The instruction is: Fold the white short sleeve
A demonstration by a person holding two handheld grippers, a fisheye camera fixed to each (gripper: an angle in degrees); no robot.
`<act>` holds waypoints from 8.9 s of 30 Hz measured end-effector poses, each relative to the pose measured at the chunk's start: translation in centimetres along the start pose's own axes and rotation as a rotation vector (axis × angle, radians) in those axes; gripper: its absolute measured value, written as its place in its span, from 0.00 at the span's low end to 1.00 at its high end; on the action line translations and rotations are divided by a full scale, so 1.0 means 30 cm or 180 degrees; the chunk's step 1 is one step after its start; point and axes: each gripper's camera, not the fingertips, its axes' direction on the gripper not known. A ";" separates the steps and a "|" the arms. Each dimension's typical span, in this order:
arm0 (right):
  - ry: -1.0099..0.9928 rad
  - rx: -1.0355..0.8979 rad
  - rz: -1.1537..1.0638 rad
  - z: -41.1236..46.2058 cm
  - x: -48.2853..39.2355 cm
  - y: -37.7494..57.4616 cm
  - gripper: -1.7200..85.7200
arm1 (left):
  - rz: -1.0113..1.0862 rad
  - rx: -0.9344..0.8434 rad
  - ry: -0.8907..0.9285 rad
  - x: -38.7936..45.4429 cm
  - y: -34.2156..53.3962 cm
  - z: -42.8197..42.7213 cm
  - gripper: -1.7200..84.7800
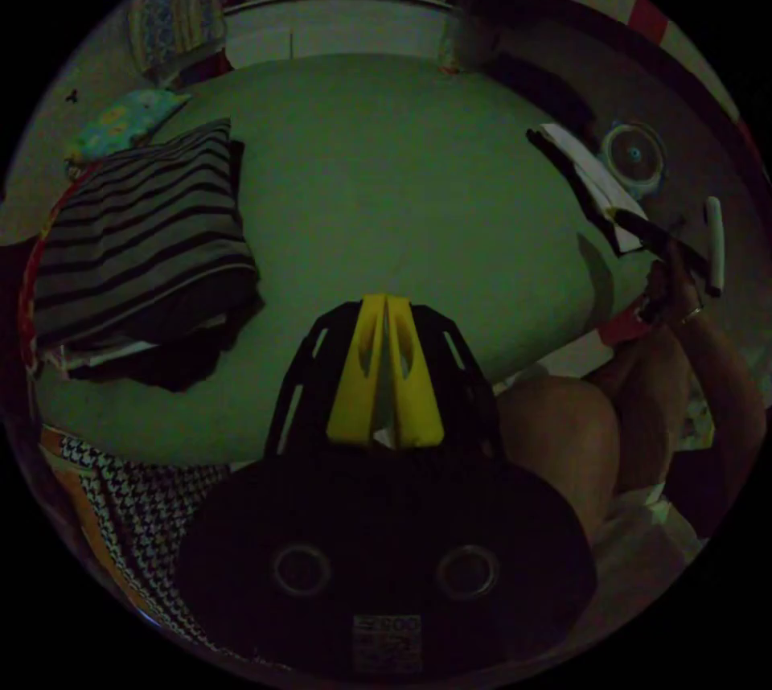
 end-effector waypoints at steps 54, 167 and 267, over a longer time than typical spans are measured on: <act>0.1788 -0.0244 -0.0544 0.043 0.725 -0.569 0.16 | 0.0570 -0.0151 0.0506 1.134 -1.518 1.320 0.02; -0.0355 -0.1285 -0.2071 0.459 -1.066 -0.932 0.11 | -0.1665 0.0433 -0.0275 -0.827 -1.202 0.194 0.01; 0.0350 -0.0532 0.0037 -0.943 0.353 -0.414 0.04 | -0.0180 0.0558 -0.0806 0.346 -1.380 -0.724 0.07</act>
